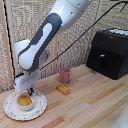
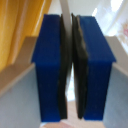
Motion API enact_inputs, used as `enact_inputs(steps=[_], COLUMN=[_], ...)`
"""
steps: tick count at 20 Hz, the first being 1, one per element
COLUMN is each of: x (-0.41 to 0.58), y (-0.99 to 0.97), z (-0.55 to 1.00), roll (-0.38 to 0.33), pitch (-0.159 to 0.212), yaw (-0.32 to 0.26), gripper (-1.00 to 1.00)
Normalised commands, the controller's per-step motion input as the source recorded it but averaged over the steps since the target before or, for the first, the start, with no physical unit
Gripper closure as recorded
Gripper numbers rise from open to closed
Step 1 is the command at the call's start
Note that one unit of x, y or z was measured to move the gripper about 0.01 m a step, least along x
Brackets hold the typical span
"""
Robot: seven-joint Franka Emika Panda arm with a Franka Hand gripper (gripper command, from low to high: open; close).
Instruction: Kindly move the gripper close to the hot dog bowl. Grip the bowl lightly with the gripper, taking care not to crush the hot dogs. Elevate the bowl a little, ensuring it remains flat to stop hot dogs from tumbling. Transport the gripper and bowl to the white plate, then lower it down cautiously. Relinquish the gripper, letting the bowl rest on the plate.
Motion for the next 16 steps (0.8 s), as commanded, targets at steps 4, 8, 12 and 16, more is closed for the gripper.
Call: enact_inputs(steps=[4,8,12,16], x=[0.249,0.141,0.158,0.145], y=[-0.18,-0.13,-0.1,-0.03], z=[0.01,0.31,0.36,0.26], roll=[0.011,0.014,0.016,0.002], pitch=[-0.09,-0.025,0.002,0.04], yaw=[0.106,0.021,0.039,0.04], gripper=[1.0,-1.0,-1.0,-1.0])
